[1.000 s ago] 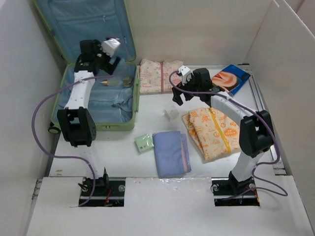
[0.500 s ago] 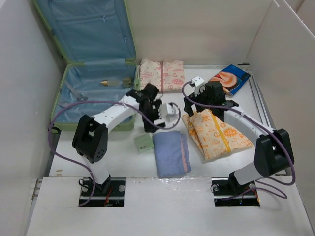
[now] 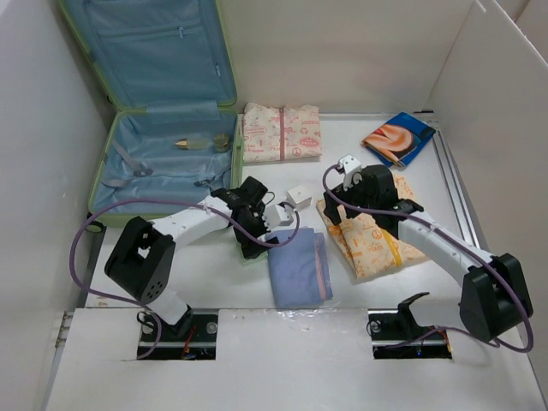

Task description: Pack the luggage

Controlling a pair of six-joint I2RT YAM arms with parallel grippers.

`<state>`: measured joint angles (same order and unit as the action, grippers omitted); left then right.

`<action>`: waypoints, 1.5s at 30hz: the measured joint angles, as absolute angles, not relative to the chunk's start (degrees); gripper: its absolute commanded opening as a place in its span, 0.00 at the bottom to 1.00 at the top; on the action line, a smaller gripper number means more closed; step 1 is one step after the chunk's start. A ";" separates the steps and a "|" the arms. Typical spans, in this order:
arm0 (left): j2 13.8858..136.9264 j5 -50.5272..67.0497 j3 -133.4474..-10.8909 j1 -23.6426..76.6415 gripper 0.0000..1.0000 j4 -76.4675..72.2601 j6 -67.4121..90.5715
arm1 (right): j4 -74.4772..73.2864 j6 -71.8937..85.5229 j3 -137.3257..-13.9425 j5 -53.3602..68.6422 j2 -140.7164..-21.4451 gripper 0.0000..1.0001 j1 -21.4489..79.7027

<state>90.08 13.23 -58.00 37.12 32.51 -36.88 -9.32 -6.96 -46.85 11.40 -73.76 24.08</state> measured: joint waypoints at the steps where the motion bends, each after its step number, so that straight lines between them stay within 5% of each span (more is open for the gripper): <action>1: 89.78 13.78 -56.88 37.15 1.00 32.27 -36.47 | -9.37 -6.57 -46.48 11.16 -73.38 1.00 24.08; 24: 87.46 18.11 -54.37 37.50 1.00 31.20 -42.63 | -9.82 -4.71 -45.63 8.25 -68.90 1.00 24.45; 34: 92.09 10.96 -52.42 37.50 1.00 25.69 -35.44 | -9.91 -5.04 -45.08 7.46 -66.87 1.00 24.45; 36: 92.12 10.57 -52.42 37.50 0.88 25.21 -33.67 | -9.96 -5.17 -45.04 7.33 -66.78 1.00 24.45; 38: 92.12 10.50 -52.42 37.50 0.61 24.80 -32.56 | -9.93 -5.34 -45.04 7.25 -66.76 1.00 24.45; 42: 91.85 10.04 -52.64 37.50 0.30 25.15 -32.53 | -9.93 -5.85 -45.04 7.20 -66.76 1.00 24.45; 45: 90.78 9.63 -54.54 37.50 0.24 27.97 -33.12 | -9.91 -6.28 -45.08 7.18 -67.11 1.00 24.45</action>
